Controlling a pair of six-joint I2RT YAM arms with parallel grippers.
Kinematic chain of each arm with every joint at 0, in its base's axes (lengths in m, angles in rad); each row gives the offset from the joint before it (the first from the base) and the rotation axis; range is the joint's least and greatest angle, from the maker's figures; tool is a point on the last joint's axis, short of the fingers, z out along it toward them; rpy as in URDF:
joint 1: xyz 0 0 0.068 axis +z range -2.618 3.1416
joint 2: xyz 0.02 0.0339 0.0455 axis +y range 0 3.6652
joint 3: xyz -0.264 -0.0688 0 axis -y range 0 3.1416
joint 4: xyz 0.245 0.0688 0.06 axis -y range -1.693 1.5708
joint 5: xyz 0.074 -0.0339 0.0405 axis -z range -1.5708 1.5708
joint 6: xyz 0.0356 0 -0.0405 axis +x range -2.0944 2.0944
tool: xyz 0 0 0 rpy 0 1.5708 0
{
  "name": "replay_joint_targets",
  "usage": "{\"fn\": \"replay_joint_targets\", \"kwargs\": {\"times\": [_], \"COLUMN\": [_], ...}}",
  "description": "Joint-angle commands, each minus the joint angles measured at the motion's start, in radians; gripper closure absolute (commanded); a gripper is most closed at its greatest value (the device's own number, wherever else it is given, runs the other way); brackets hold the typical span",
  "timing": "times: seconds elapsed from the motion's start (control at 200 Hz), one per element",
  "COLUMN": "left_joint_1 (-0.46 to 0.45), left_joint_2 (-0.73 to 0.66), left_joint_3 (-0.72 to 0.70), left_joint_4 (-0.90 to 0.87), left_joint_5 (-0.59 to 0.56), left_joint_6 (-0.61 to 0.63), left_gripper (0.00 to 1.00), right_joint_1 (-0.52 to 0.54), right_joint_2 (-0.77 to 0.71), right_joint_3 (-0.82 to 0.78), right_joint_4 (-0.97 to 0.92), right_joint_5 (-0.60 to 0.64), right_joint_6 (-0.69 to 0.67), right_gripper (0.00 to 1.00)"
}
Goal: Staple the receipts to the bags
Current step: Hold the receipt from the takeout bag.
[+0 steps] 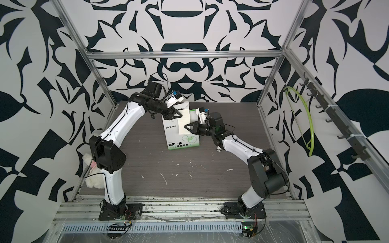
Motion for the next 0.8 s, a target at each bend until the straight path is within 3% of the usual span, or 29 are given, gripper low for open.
{"fn": "replay_joint_targets", "kwargs": {"times": [0.0, 0.185, 0.795], "left_joint_1": [-0.003, -0.002, -0.003], "left_joint_2": [0.012, 0.004, -0.008], "left_joint_3": [0.028, 0.026, 0.002], "left_joint_4": [-0.039, -0.036, -0.036], "left_joint_5": [-0.012, -0.014, -0.013], "left_joint_6": [-0.019, -0.025, -0.007], "left_gripper": [0.57, 0.52, 0.53], "right_joint_1": [0.006, 0.007, 0.006], "right_joint_2": [-0.016, -0.02, -0.039], "right_joint_3": [-0.012, -0.033, -0.042], "right_joint_4": [0.022, 0.021, 0.108], "right_joint_5": [0.0, 0.024, 0.002], "right_joint_6": [-0.013, 0.0, 0.012], "right_gripper": [1.0, 1.0, 1.0]}}
